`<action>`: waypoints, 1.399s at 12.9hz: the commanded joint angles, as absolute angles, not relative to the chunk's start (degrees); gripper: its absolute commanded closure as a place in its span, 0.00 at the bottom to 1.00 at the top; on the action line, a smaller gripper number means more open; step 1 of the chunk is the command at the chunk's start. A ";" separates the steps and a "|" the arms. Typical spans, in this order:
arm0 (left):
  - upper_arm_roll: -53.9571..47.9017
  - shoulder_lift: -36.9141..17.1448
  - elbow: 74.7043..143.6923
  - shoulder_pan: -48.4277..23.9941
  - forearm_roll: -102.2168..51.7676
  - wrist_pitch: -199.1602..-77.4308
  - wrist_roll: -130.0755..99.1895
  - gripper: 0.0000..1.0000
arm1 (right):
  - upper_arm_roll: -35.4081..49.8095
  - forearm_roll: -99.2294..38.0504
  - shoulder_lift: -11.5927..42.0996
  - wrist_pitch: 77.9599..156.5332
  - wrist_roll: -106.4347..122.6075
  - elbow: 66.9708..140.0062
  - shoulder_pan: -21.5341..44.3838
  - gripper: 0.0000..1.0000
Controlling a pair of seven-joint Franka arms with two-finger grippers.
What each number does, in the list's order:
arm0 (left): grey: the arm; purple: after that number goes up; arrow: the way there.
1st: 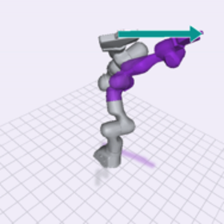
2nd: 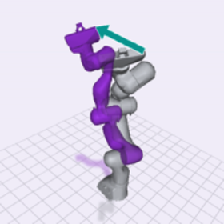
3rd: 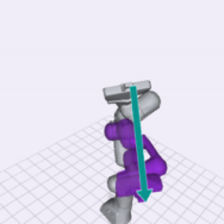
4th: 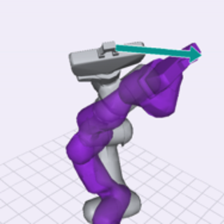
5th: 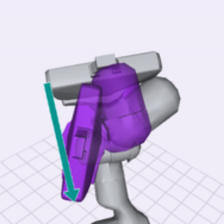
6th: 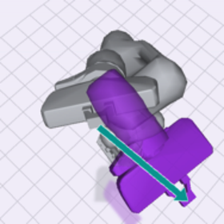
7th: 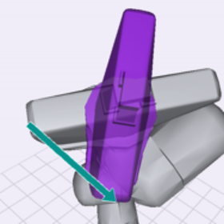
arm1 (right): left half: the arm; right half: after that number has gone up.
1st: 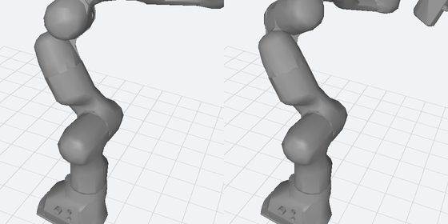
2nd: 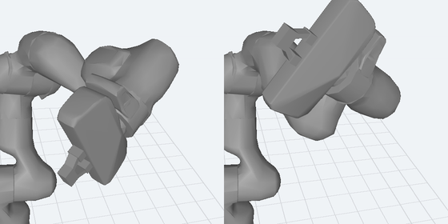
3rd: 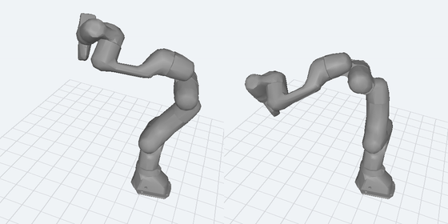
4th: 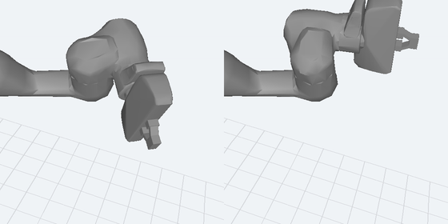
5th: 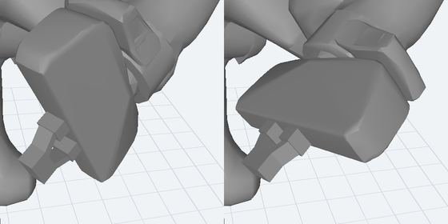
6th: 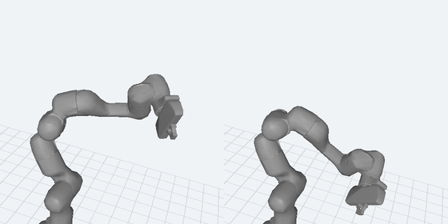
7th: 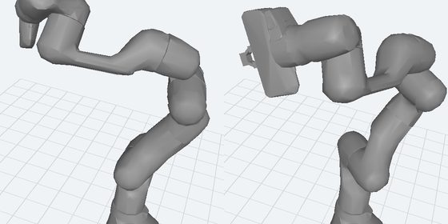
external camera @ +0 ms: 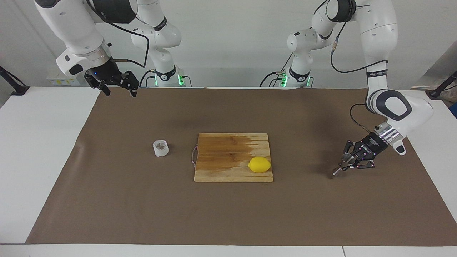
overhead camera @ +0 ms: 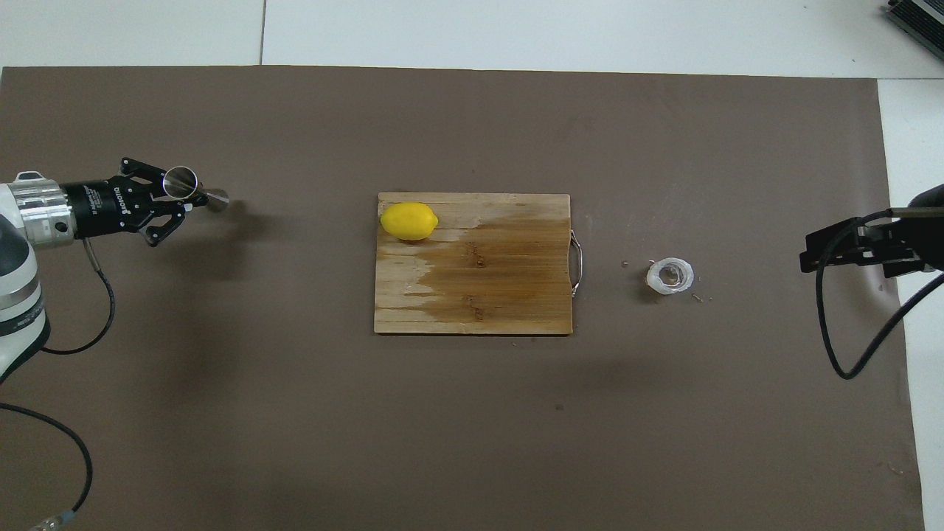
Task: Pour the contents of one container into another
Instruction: 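Carry the metal cup over the wooden board with the left gripper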
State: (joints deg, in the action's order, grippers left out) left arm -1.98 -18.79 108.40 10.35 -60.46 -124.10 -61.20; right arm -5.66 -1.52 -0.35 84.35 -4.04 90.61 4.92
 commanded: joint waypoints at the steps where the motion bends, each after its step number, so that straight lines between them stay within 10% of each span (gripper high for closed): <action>1: -1.41 -14.95 110.22 6.51 -62.92 -125.86 -66.60 1.00 | -6.15 -1.67 -1.14 83.76 -2.55 90.97 5.19 0.00; 18: -1.93 -13.54 108.19 -15.46 -69.79 -139.83 -86.13 1.00 | -6.06 -1.67 -1.14 83.76 -2.55 91.05 5.19 0.00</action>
